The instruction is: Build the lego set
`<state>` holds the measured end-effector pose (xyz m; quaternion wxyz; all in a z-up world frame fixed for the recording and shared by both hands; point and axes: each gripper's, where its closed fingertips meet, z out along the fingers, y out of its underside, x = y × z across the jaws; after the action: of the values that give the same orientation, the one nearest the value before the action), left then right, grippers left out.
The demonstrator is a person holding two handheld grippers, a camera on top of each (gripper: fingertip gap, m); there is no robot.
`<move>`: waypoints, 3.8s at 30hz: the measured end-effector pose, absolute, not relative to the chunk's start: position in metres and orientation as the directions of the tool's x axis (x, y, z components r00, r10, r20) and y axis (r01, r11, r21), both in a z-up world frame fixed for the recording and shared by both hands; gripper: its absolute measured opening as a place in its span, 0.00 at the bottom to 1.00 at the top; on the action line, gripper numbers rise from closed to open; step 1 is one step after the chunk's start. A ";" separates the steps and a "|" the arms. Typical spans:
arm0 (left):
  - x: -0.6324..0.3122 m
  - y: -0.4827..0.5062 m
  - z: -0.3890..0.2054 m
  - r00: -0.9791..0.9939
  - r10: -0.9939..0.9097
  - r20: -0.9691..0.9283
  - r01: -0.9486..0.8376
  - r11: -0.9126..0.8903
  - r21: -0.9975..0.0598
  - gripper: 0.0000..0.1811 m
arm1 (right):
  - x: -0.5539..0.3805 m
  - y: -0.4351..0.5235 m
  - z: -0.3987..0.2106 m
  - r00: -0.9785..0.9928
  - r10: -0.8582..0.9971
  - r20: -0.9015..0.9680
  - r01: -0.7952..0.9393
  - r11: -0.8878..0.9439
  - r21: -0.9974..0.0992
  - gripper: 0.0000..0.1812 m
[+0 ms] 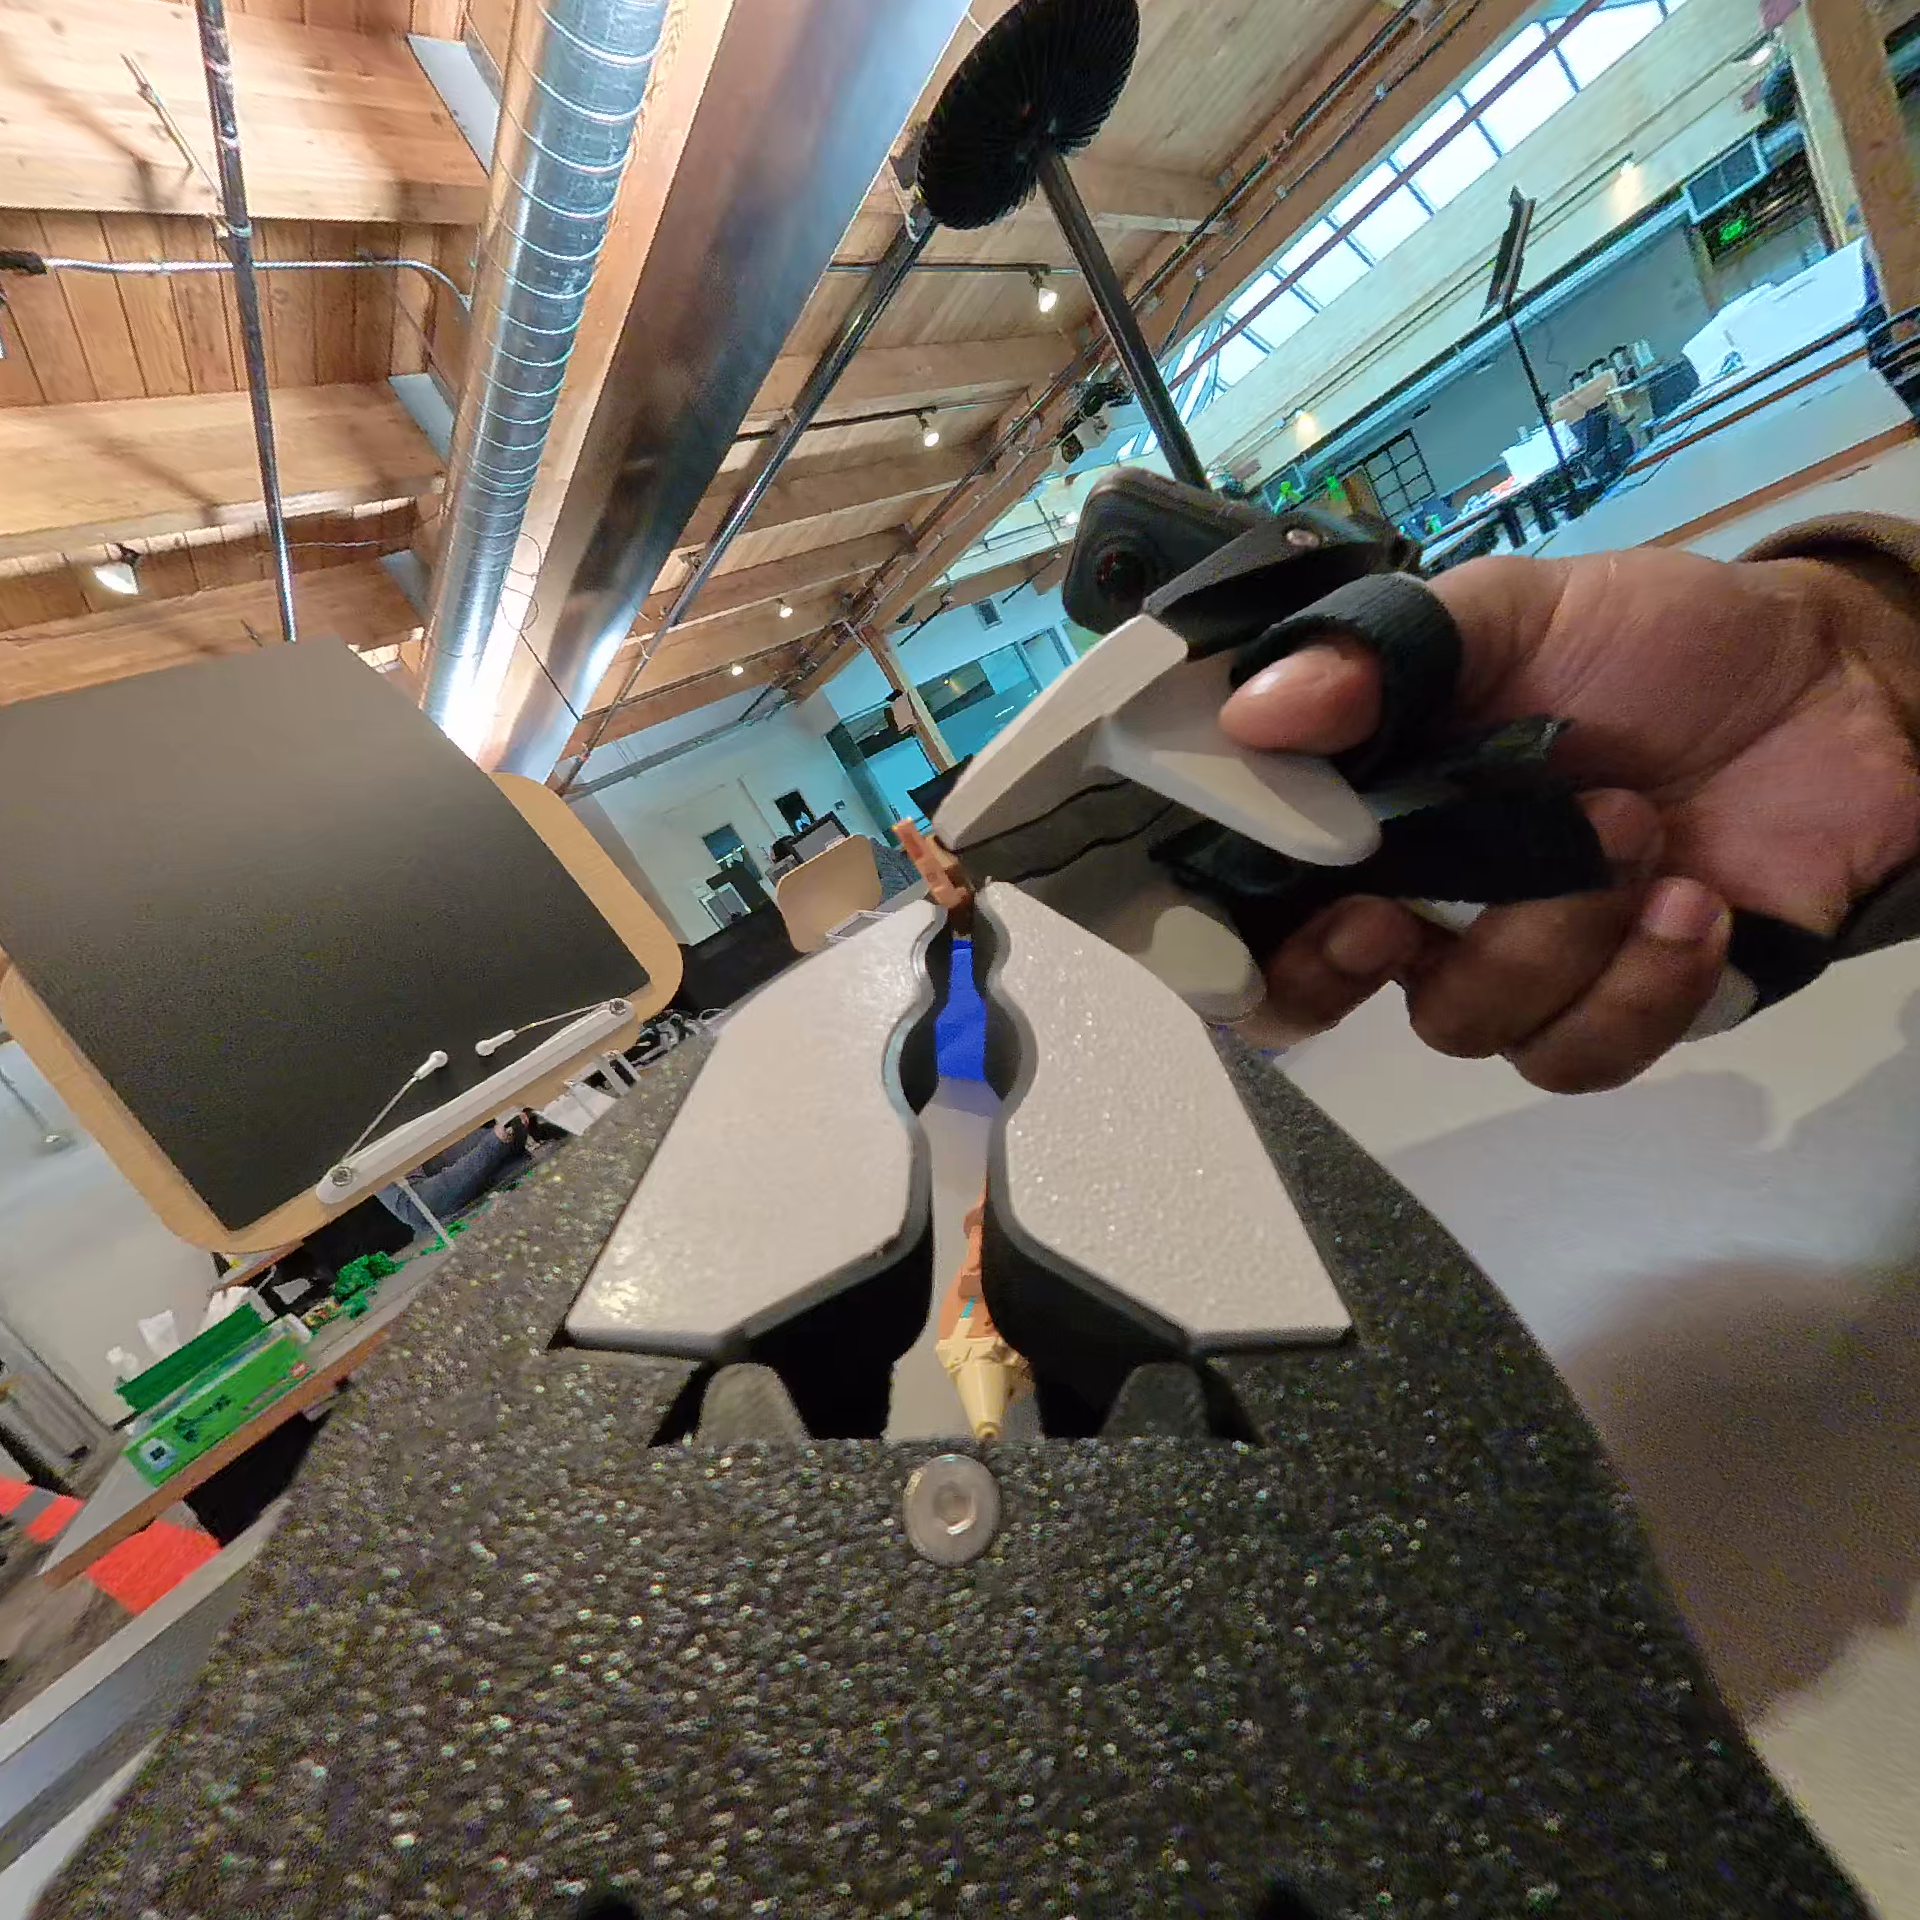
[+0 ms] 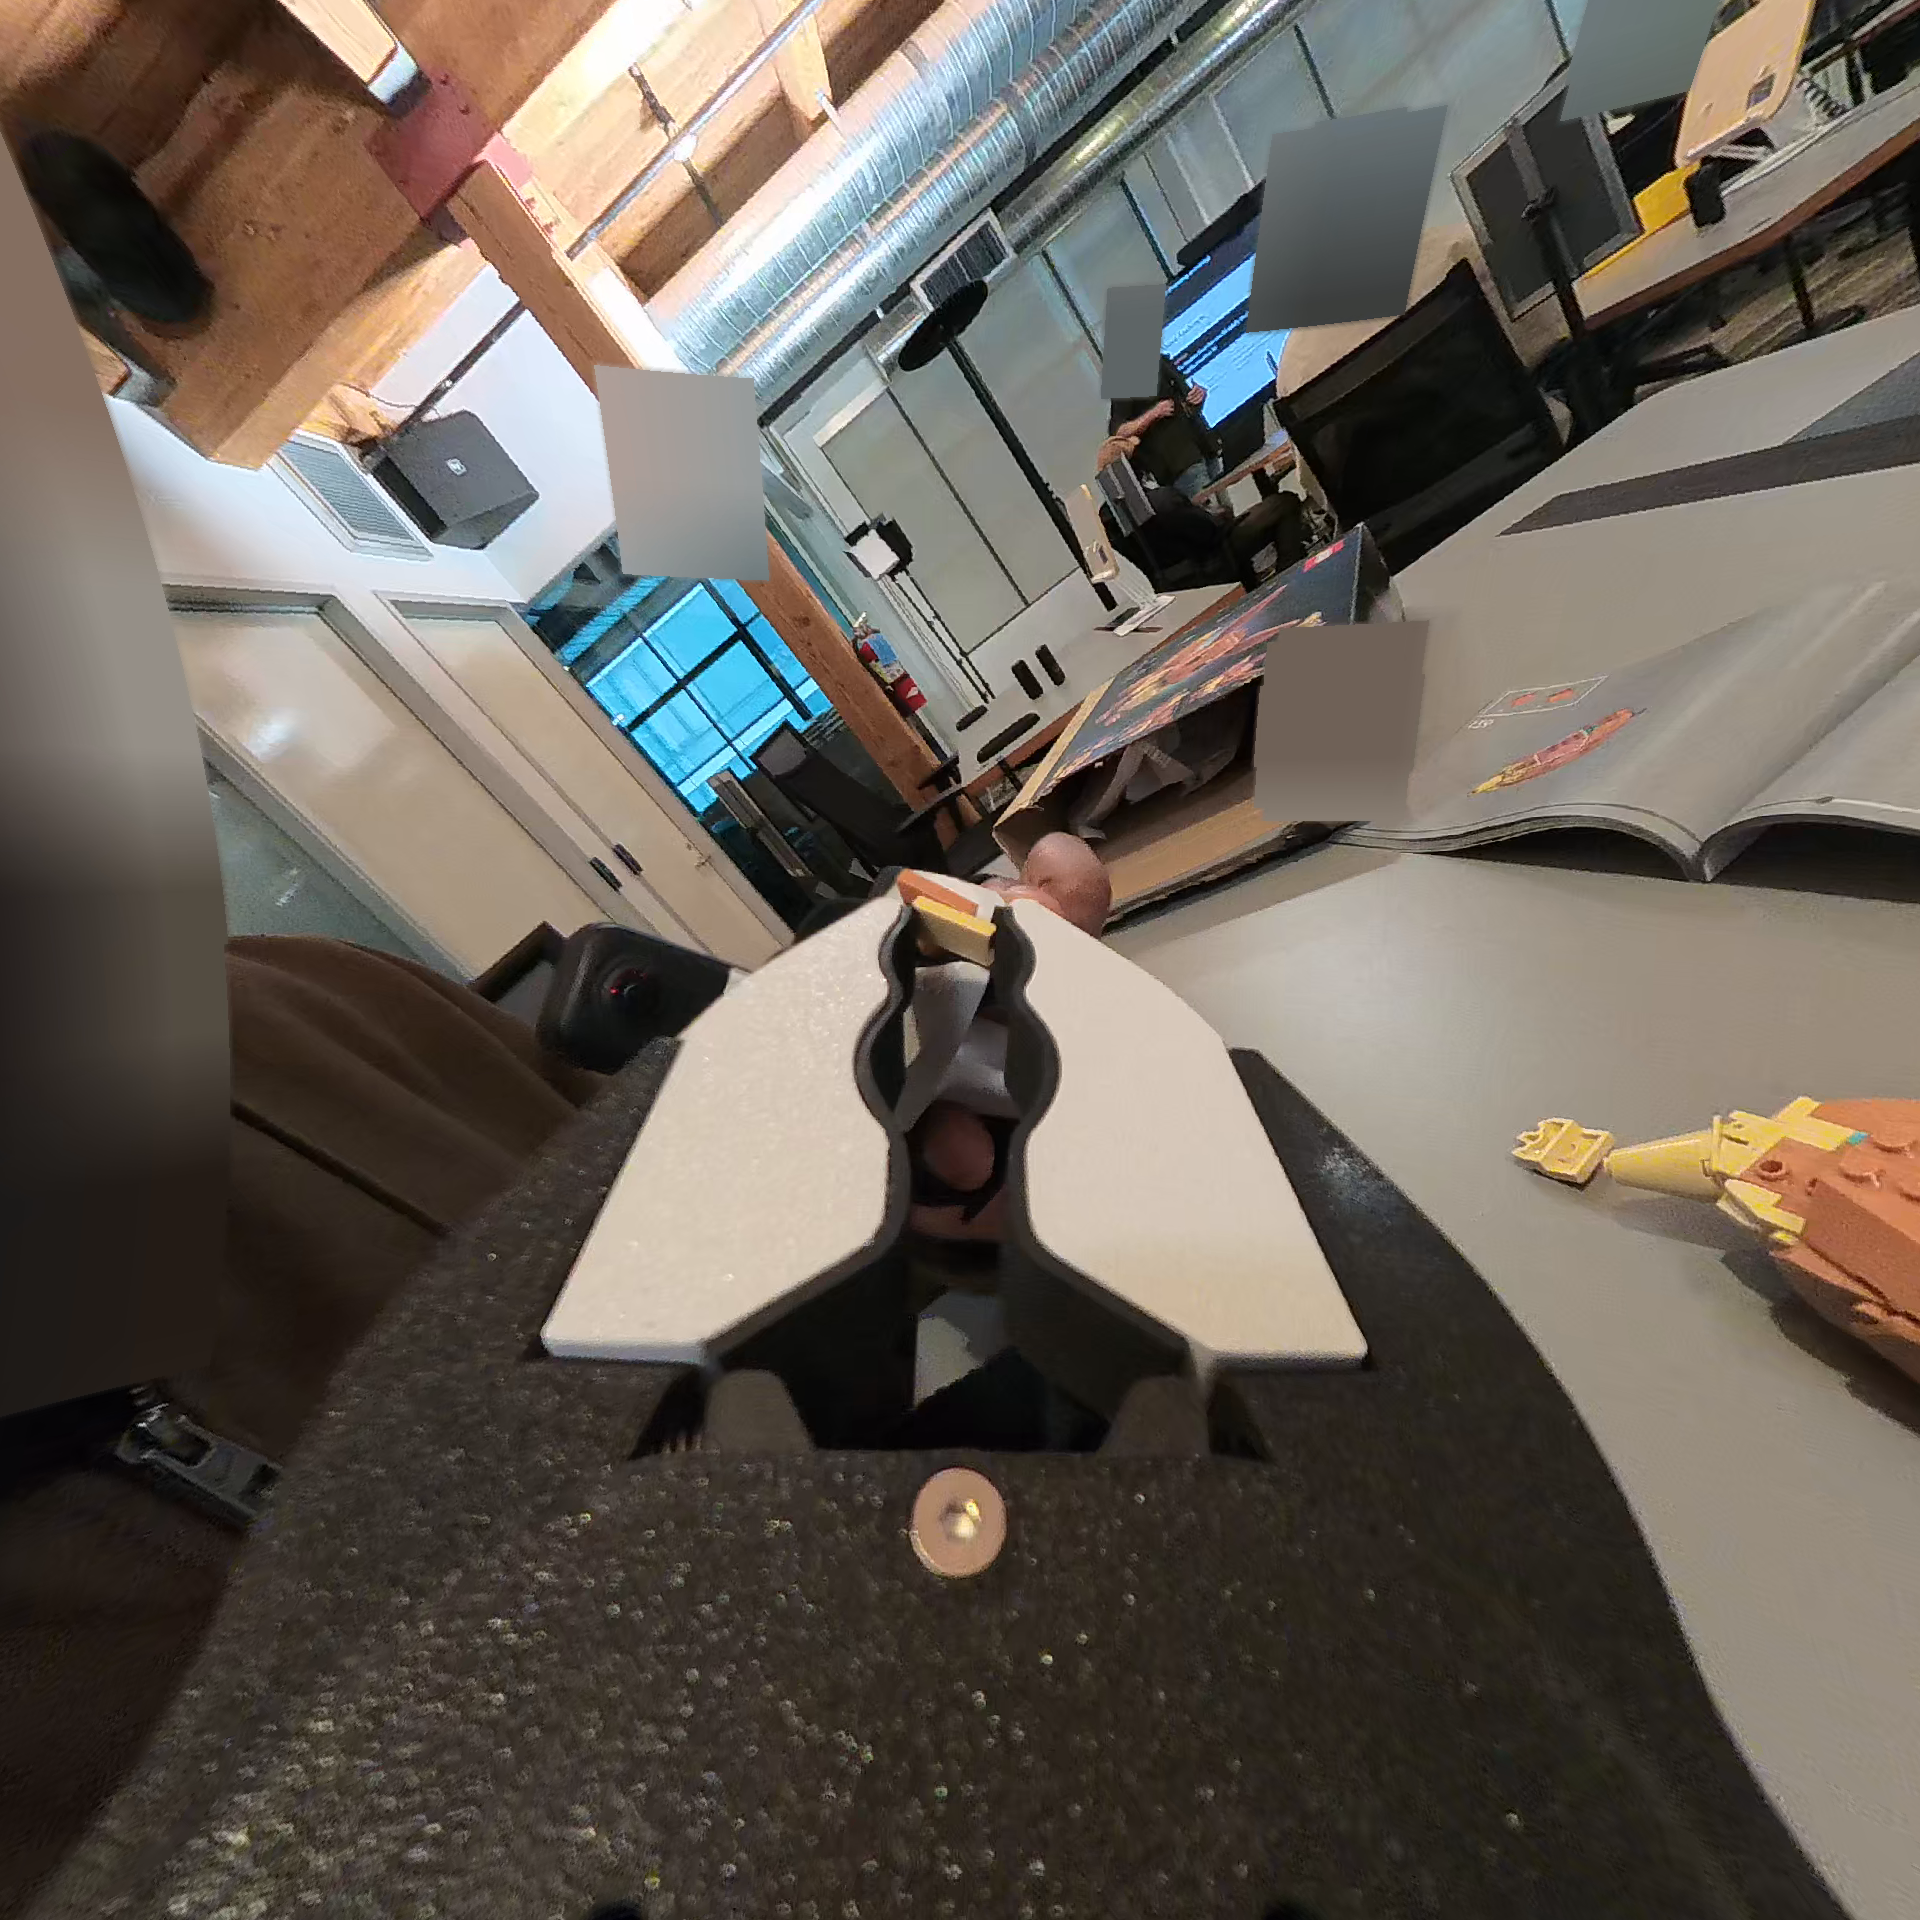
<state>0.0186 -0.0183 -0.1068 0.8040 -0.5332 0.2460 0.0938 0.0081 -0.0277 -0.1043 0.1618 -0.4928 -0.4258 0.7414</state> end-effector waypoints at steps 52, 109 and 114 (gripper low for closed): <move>0.006 -0.016 -0.132 0.348 -0.697 0.628 0.709 -0.243 -0.662 0.02 | 0.002 -0.021 -0.128 -0.419 0.902 -0.105 0.064 -0.086 -0.994 0.02; 0.069 -0.054 -0.127 -0.195 -0.724 0.662 0.551 -0.639 -0.537 0.02 | 0.055 -0.047 -0.129 -0.745 0.618 0.250 -0.144 0.217 -0.965 0.07; 0.063 -0.040 -0.133 -0.060 -0.716 0.696 0.592 -0.587 -0.552 0.02 | 0.052 -0.038 -0.136 -0.702 0.689 0.181 -0.058 0.198 -0.979 0.07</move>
<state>0.0632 -0.0403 -0.1326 0.4507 -0.5164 0.0597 -0.7257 0.0516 -0.0385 -0.1363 0.3149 -0.2230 -0.7068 0.5929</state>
